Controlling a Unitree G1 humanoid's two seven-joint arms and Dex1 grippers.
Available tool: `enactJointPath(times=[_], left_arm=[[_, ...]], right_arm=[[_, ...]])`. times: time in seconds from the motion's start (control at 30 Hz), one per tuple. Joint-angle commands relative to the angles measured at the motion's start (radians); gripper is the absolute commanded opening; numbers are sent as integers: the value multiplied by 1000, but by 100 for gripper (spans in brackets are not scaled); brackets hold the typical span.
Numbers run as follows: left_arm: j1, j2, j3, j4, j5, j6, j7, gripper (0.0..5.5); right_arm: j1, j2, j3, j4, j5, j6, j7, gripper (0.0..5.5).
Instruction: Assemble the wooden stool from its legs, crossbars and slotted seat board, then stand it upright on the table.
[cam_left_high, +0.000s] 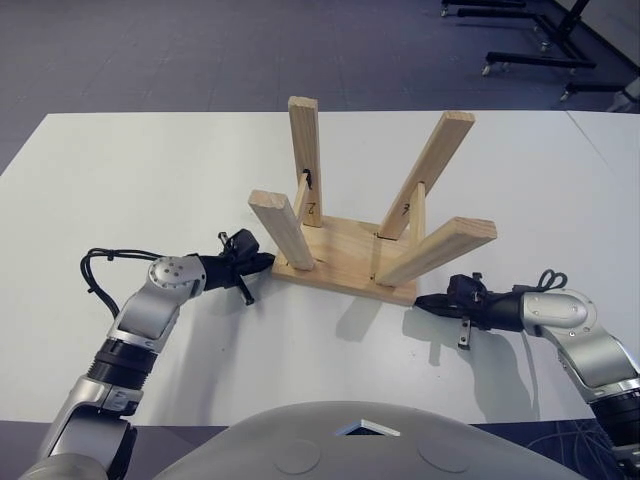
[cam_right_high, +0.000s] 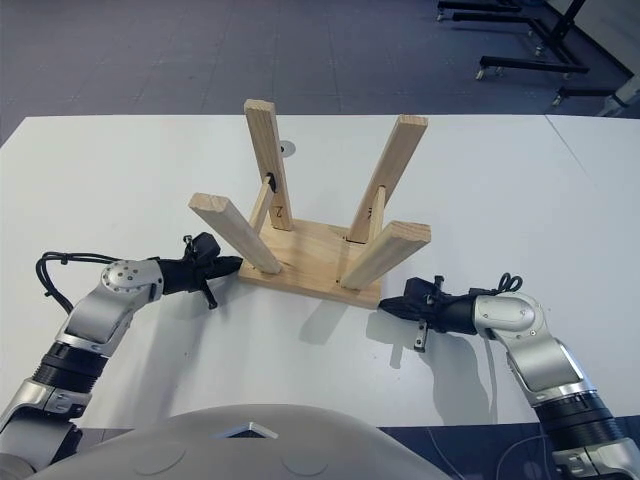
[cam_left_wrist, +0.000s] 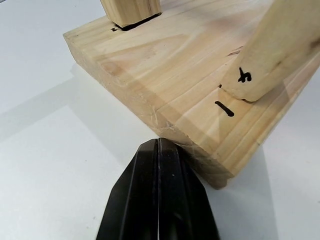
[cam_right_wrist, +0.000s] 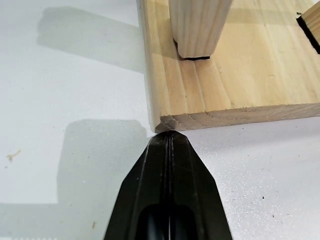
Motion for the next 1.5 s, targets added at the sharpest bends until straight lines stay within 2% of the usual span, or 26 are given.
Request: enactJointPath(times=[0.03, 0.3, 0.47, 0.63, 1.0, 1.3, 1.5], left_arm=[[29, -22, 61, -43, -126, 118, -41, 0], [55, 13, 71, -80, -151, 165, -59, 0], [56, 22, 94, -109, -175, 199, -66, 0], [41, 25, 147, -135, -226, 238, -58, 0], [208, 122, 134, -245, -138, 153, -38, 0], [271, 47, 132, -310, 25, 13, 176, 0], [323, 30, 124, -341, -12, -17, 147, 0]], right_arm=[[-11, 27, -16, -28, 47, -5, 19, 1], [-46, 36, -65, -37, 98, 16, 47, 1], [-93, 54, -125, -140, 229, 139, 44, 1], [-104, 45, -144, -176, 242, 184, 44, 1], [7, 10, -171, 22, 113, 35, 60, 1], [37, 30, -185, 40, 86, -19, 23, 1], [62, 50, -147, 33, 55, -34, 10, 1]])
